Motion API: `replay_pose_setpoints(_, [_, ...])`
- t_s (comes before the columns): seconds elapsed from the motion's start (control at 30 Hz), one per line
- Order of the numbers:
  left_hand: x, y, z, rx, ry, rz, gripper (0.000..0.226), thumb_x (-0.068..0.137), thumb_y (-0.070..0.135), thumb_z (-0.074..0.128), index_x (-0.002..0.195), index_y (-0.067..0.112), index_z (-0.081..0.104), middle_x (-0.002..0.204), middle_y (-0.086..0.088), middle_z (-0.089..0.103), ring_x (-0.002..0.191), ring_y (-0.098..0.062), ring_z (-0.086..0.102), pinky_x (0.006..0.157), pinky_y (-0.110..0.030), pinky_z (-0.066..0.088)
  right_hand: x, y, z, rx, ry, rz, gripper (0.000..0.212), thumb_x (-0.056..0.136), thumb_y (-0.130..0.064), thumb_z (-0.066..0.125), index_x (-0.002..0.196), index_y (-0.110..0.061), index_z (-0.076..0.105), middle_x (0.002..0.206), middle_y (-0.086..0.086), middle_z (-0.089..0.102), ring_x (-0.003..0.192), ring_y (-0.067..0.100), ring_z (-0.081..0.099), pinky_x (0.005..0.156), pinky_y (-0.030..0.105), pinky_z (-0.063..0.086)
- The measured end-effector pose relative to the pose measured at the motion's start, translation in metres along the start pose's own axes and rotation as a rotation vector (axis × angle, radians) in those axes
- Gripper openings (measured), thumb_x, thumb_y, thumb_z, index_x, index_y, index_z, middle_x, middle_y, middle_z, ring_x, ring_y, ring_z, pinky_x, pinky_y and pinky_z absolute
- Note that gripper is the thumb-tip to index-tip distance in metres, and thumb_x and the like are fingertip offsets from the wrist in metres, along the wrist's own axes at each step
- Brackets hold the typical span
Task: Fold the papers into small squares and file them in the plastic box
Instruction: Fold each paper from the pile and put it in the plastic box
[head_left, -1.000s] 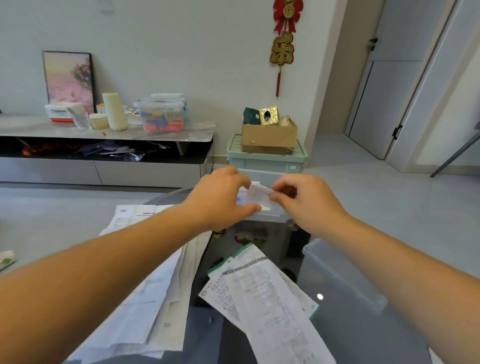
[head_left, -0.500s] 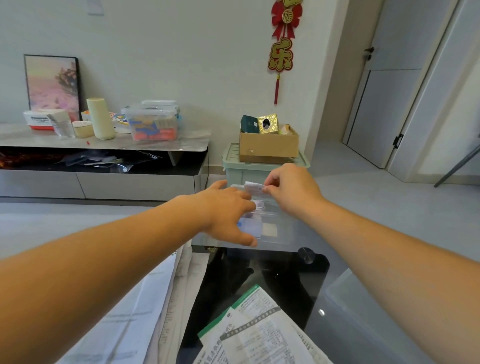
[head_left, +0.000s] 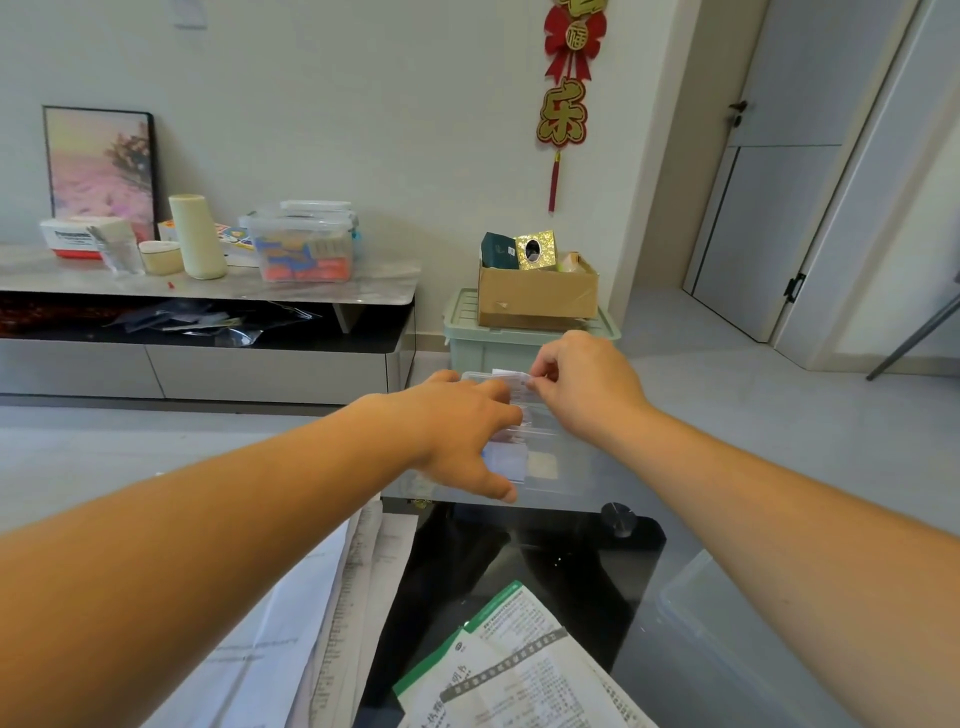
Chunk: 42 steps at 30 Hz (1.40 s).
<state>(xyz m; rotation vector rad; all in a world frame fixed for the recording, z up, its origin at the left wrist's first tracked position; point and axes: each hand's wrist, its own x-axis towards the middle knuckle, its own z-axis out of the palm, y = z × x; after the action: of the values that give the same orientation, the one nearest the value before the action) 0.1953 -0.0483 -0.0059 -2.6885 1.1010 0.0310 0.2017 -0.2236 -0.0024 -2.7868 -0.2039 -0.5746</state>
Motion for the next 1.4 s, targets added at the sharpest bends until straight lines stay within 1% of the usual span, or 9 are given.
replay_pose_setpoints(0.13, [0.001, -0.001, 0.002, -0.006, 0.025, 0.008, 0.074, 0.087, 0.075, 0.049, 0.143, 0.026, 0.043, 0.147, 0.002, 0.040, 0.133, -0.022, 0.041, 0.115, -0.047, 0.029, 0.000, 0.000, -0.001, -0.012, -0.021, -0.020, 0.013, 0.094, -0.031, 0.066, 0.083, -0.026, 0.070, 0.088, -0.006, 0.063, 0.081, 0.017, 0.060, 0.069, 0.033, 0.053])
replay_pose_setpoints(0.3, [0.001, 0.000, 0.004, -0.005, 0.038, -0.008, 0.073, 0.086, 0.074, 0.050, 0.143, 0.028, 0.044, 0.146, 0.004, 0.043, 0.133, -0.021, 0.039, 0.116, -0.047, 0.026, 0.002, -0.003, -0.003, -0.044, -0.129, -0.011, 0.014, 0.093, -0.028, 0.068, 0.079, -0.030, 0.070, 0.086, -0.007, 0.069, 0.083, 0.018, 0.064, 0.075, 0.037, 0.057])
replay_pose_setpoints(0.43, [-0.001, 0.001, 0.007, 0.023, 0.096, -0.007, 0.071, 0.087, 0.073, 0.050, 0.142, 0.028, 0.045, 0.149, 0.005, 0.042, 0.136, -0.020, 0.037, 0.120, -0.049, 0.019, 0.004, -0.004, -0.001, 0.025, -0.154, -0.021, 0.007, 0.089, -0.019, 0.072, 0.089, -0.026, 0.072, 0.091, -0.004, 0.070, 0.088, 0.019, 0.065, 0.080, 0.036, 0.056])
replay_pose_setpoints(0.7, [-0.005, 0.001, 0.020, 0.020, 0.273, -0.030, 0.069, 0.085, 0.071, 0.056, 0.138, 0.030, 0.044, 0.154, -0.002, 0.026, 0.143, -0.025, 0.020, 0.119, -0.045, 0.019, 0.002, 0.001, -0.004, 0.072, -0.251, -0.112, 0.026, 0.098, -0.009, 0.056, 0.115, -0.019, 0.073, 0.115, 0.000, 0.071, 0.102, 0.016, 0.064, 0.087, 0.027, 0.050])
replay_pose_setpoints(0.87, [-0.004, 0.002, 0.022, -0.032, 0.253, -0.038, 0.081, 0.084, 0.070, 0.059, 0.146, 0.027, 0.032, 0.152, 0.002, 0.037, 0.139, -0.022, 0.035, 0.121, -0.043, 0.022, -0.010, 0.005, -0.008, 0.136, -0.231, -0.151, 0.034, 0.100, -0.007, 0.048, 0.126, -0.019, 0.066, 0.123, 0.000, 0.066, 0.109, 0.014, 0.060, 0.088, 0.023, 0.044])
replay_pose_setpoints(0.97, [-0.005, 0.001, 0.022, -0.096, 0.232, -0.051, 0.090, 0.082, 0.069, 0.063, 0.151, 0.027, 0.022, 0.153, 0.002, 0.041, 0.140, -0.021, 0.038, 0.123, -0.043, 0.019, -0.017, 0.008, -0.006, 0.147, -0.289, -0.169, 0.037, 0.098, -0.009, 0.043, 0.123, -0.022, 0.067, 0.117, -0.003, 0.069, 0.107, 0.015, 0.060, 0.094, 0.031, 0.049])
replay_pose_setpoints(1.1, [-0.002, 0.001, 0.019, -0.120, 0.192, -0.065, 0.091, 0.081, 0.068, 0.065, 0.150, 0.028, 0.022, 0.146, 0.001, 0.049, 0.133, -0.022, 0.045, 0.121, -0.043, 0.023, -0.023, 0.011, 0.000, 0.155, -0.365, -0.164, 0.036, 0.101, -0.019, 0.036, 0.129, -0.025, 0.058, 0.125, -0.003, 0.065, 0.113, 0.017, 0.058, 0.100, 0.040, 0.048])
replay_pose_setpoints(1.3, [-0.008, 0.002, 0.008, -0.142, 0.213, -0.087, 0.093, 0.081, 0.068, 0.066, 0.153, 0.029, 0.024, 0.155, 0.003, 0.040, 0.144, -0.020, 0.033, 0.123, -0.044, 0.011, -0.027, 0.010, -0.010, 0.174, -0.253, -0.146, 0.035, 0.105, -0.026, 0.034, 0.131, -0.023, 0.057, 0.126, -0.001, 0.064, 0.113, 0.017, 0.058, 0.097, 0.042, 0.048])
replay_pose_setpoints(1.4, [-0.027, 0.006, -0.008, -0.182, 0.305, -0.108, 0.086, 0.082, 0.066, 0.067, 0.151, 0.028, 0.032, 0.154, 0.004, 0.041, 0.143, -0.018, 0.034, 0.122, -0.040, 0.020, -0.044, 0.009, -0.029, 0.196, -0.097, -0.151, 0.025, 0.104, -0.027, 0.043, 0.119, -0.024, 0.063, 0.108, -0.007, 0.066, 0.099, 0.011, 0.058, 0.087, 0.036, 0.051])
